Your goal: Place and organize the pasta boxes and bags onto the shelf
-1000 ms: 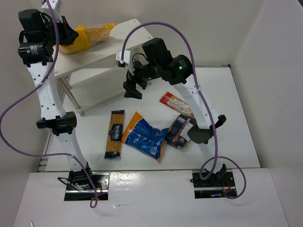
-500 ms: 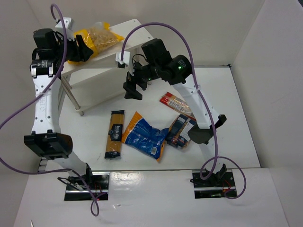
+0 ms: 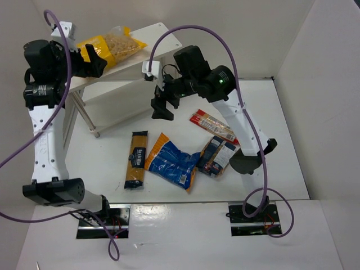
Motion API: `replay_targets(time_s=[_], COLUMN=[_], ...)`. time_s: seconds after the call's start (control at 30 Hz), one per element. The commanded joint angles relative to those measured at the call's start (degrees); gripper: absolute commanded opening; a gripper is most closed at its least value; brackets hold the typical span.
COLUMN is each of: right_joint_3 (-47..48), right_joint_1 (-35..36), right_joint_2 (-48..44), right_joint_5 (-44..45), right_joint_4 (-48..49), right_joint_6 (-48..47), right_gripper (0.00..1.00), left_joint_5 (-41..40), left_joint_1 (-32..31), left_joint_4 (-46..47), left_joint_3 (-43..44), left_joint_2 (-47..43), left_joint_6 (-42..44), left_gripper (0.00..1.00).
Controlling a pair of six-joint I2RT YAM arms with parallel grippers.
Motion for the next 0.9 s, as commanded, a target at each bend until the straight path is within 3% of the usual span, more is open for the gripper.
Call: replay_targets(time_s=[0.0,0.17,0.3,0.37,0.57,0.77,0.87], right_joint_3=[-1.52,-11.44,-33.27,-39.64,-69.58,-87.62,-93.18], right_joint_1=[0.71,0.71,0.71,0.71,-12.19,-23.09,-28.89], right_joint_2=[-7.59,-16.55,-26.83,-32.20,-47.29,-53.48,-53.48], right_joint_5=[1.81,10.07,24.80,28.96,30.65,31.97,37.58], right_joint_4=[1.99,10.68,22.98,27.10,37.83,40.75,42.25], right_joint_6=[2.82,9.41,12.94,12.94,15.48,20.22,25.23], right_gripper=[0.99,0.99,0.99,0.99,1.00,1.00,1.00], left_joint_5=[-0.33,1.58,10.29,12.85,17.60,21.03,21.03], left_joint_1=[0.79,0.79,0.79,0.79,0.79,1.40,1.92], left_joint_4=[-0.30,-2.68,-3.73,-5.13,-8.74,-8.74,-6.73], left_joint_3=[1.66,-2.28,-11.85,-15.89,-30.66,-43.13,-47.28], left_joint_2=[-6.94,-14.23,-20.46,-22.41,-28.83,-31.37,-31.38], left_joint_6=[1.74,5.25,8.24,11.48,21.85,26.52,27.23], left_gripper=[1.00,1.00,1.00,1.00,1.00,1.00,1.00])
